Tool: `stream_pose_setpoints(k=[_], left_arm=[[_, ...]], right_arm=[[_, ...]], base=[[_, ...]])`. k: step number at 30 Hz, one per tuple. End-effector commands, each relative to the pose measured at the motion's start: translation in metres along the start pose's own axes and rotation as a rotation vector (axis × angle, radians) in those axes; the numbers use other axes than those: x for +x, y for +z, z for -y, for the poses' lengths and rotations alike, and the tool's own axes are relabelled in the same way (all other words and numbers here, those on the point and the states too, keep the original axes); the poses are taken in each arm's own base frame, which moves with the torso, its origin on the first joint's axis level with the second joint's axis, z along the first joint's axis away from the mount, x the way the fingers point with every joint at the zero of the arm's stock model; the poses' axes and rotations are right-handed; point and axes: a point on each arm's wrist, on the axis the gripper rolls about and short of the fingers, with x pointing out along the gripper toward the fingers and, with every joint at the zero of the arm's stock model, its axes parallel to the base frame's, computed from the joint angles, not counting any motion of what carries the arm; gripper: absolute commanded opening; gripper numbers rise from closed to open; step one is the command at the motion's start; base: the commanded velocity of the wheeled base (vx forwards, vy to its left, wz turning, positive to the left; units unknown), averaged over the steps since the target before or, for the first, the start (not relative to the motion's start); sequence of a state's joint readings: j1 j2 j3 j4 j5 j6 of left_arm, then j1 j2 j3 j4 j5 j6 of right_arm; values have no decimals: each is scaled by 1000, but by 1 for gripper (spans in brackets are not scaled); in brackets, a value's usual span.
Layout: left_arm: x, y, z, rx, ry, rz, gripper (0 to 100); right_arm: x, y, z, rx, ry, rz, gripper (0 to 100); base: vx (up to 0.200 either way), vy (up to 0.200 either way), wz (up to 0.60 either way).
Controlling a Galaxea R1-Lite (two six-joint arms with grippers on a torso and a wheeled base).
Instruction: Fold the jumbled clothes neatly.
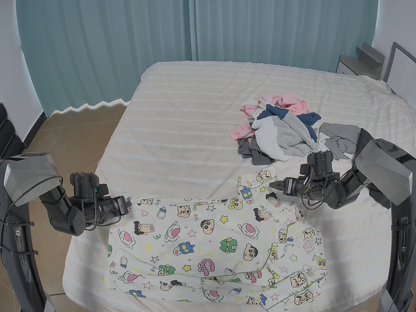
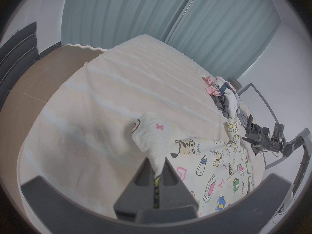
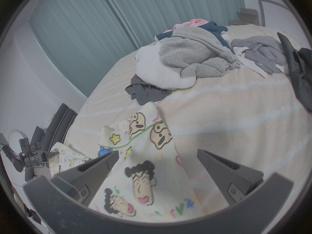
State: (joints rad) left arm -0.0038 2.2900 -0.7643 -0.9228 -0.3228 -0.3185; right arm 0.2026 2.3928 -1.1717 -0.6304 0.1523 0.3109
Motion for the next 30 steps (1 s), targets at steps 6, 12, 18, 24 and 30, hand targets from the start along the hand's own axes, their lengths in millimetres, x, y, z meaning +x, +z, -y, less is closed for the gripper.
stream_pose_setpoints(k=[6, 12, 18, 24, 30], left_arm=[[-2, 4, 6, 7, -6, 18, 0], [-2, 4, 6, 6, -5, 16, 0], [2, 0, 3, 4, 0, 6, 0], [2, 1, 2, 11, 47, 29, 0], [-4, 4, 4, 17, 58, 55, 0]], right_arm=[[38, -26, 15, -7, 27, -38, 100], [37, -30, 9, -16, 90, -50, 0], [34, -23, 11, -12, 104, 19, 0], [12, -17, 13, -16, 106, 80, 0], [-17, -14, 5, 20, 138, 147, 0]], base=[[0, 0, 0], [0, 0, 0], [0, 0, 0], [0, 0, 0], [0, 0, 0]])
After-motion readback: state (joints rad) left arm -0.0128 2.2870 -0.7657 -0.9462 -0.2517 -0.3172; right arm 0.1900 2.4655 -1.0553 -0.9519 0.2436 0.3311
